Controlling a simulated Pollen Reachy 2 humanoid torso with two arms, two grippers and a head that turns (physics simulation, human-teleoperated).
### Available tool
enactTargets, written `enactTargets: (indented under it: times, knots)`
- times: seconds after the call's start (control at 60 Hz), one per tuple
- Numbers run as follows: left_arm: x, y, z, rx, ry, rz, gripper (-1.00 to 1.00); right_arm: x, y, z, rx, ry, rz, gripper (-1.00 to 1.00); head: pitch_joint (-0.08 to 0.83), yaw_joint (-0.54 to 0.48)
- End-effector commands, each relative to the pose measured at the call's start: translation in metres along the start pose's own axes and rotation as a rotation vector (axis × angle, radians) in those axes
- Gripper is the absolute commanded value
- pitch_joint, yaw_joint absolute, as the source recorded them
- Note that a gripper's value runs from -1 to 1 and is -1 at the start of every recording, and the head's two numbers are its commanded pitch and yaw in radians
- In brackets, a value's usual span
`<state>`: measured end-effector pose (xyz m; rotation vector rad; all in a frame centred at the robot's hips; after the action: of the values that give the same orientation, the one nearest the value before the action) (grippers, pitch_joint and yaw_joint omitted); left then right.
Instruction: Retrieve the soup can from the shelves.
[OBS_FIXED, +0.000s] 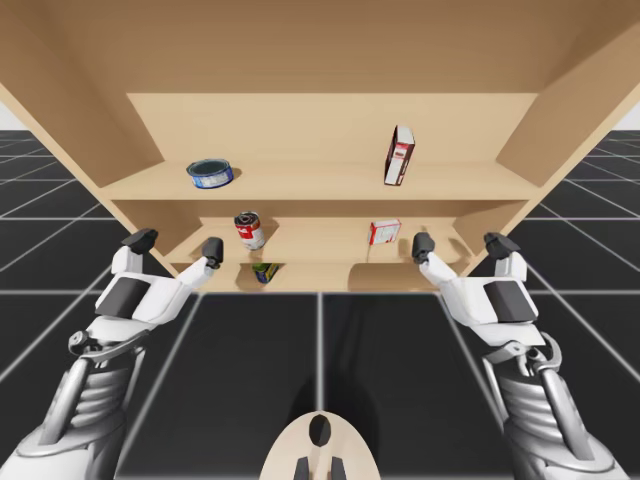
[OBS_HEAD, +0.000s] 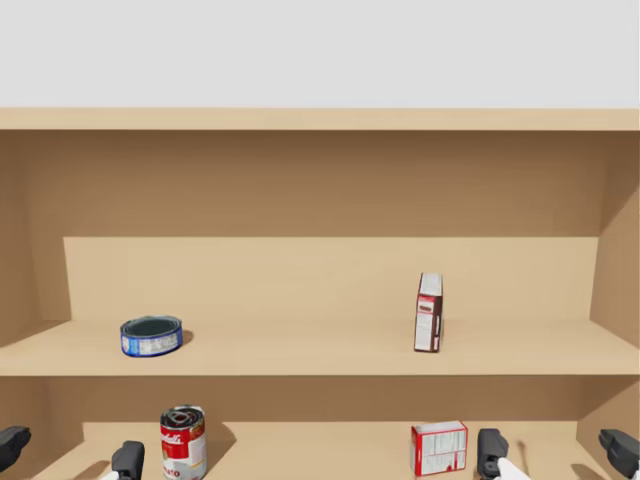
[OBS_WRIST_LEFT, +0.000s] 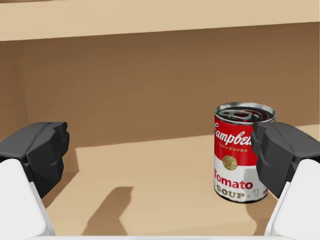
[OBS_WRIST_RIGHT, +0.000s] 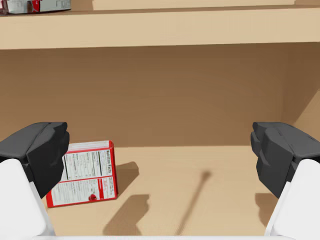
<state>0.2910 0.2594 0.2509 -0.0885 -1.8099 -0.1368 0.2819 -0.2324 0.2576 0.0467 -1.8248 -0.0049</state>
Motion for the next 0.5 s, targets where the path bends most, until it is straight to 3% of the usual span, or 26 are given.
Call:
enactTargets:
  times: [0.017, 0.233, 0.5]
  knots:
    - [-0.0003, 0.0000, 0.0000, 0.000, -0.001, -0.004, -1.00, -0.0023, 0.0019, 0.0014, -0.015, 0.010, -0.027, -1.00, 0.011, -0.01]
    - [-0.0008, 0.0002, -0.0003, 0.001, 0.000, -0.001, -1.00, 0.0005, 0.0013, 0.0013, 0.003, 0.016, -0.032, -1.00, 0.087, 0.01]
    - [-0.0012, 0.0001, -0.0003, -0.005, 0.001, 0.000, -1.00, -0.0002, 0.0015, 0.0025, -0.009, 0.015, -0.031, -1.00, 0.272, 0.15]
